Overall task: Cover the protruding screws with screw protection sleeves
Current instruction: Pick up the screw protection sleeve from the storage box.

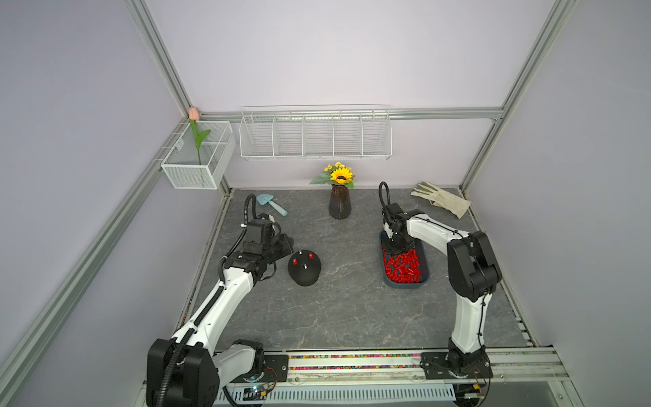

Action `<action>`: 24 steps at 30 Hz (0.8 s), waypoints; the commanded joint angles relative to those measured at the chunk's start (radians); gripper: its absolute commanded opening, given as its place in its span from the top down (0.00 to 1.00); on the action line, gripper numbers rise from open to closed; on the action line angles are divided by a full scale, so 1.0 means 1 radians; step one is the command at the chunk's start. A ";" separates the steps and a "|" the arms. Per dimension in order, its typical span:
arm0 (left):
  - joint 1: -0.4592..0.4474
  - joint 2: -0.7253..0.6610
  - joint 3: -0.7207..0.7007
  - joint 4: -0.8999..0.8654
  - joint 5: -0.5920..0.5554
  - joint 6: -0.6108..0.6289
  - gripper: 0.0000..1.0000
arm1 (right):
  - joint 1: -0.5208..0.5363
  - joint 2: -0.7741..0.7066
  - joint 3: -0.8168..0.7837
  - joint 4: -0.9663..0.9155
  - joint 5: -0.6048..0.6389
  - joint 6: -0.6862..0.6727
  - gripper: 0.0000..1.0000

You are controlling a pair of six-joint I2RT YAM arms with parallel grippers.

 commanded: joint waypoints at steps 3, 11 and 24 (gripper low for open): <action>-0.003 0.004 0.023 -0.011 -0.016 0.014 0.66 | -0.010 0.029 0.025 0.012 -0.019 -0.021 0.72; -0.003 -0.003 0.025 -0.014 -0.017 0.014 0.66 | -0.017 0.048 0.036 0.015 -0.028 -0.026 0.72; -0.003 -0.007 0.023 -0.013 -0.018 0.009 0.66 | -0.025 0.052 0.024 0.007 -0.027 -0.030 0.74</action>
